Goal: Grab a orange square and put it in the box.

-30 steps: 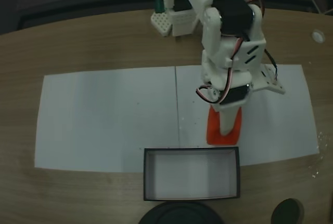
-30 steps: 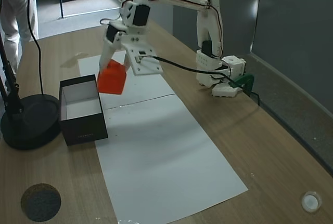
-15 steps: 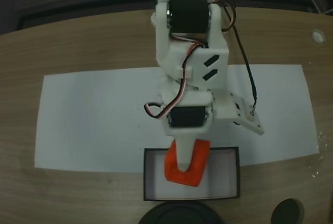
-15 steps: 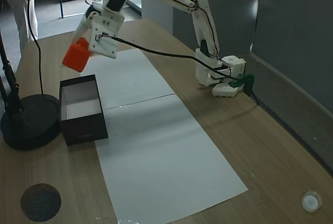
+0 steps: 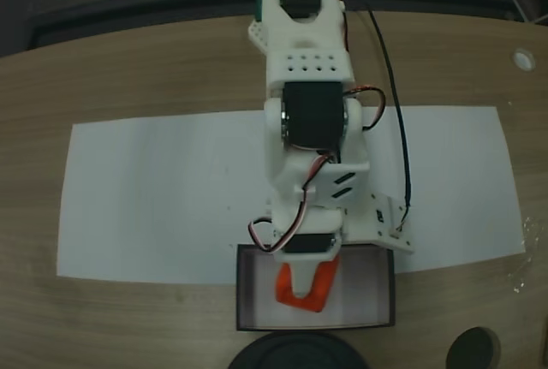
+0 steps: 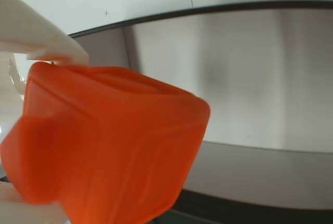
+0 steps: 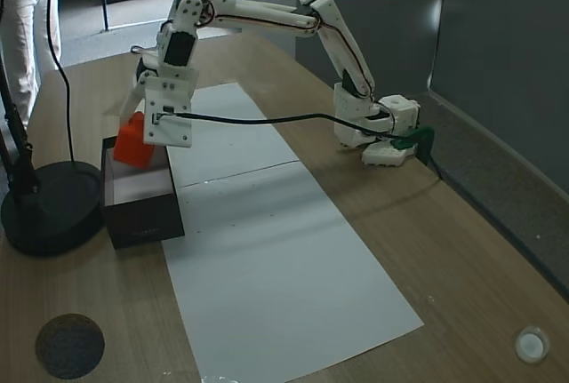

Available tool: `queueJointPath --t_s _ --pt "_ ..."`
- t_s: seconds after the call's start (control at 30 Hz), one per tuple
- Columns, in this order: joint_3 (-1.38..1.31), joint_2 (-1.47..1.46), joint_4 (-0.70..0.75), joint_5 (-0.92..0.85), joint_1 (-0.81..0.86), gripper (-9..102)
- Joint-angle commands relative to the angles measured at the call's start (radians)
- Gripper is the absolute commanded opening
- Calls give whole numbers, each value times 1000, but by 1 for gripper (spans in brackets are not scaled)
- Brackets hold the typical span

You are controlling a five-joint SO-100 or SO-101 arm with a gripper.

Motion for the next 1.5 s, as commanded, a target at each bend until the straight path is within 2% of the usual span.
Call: queueJointPath --t_s 0.0,0.13,0.47,0.77,0.97,1.2,1.47 --pt "-60 34 18 5 -5 24" --pt "-77 60 58 6 -6 27" --pt "-232 224 273 5 -92 27" --pt "-196 402 311 5 -69 26" --pt "92 782 305 -26 -72 0" --pt "529 1256 282 -37 -78 0" --pt "1063 1776 94 -38 -77 0"
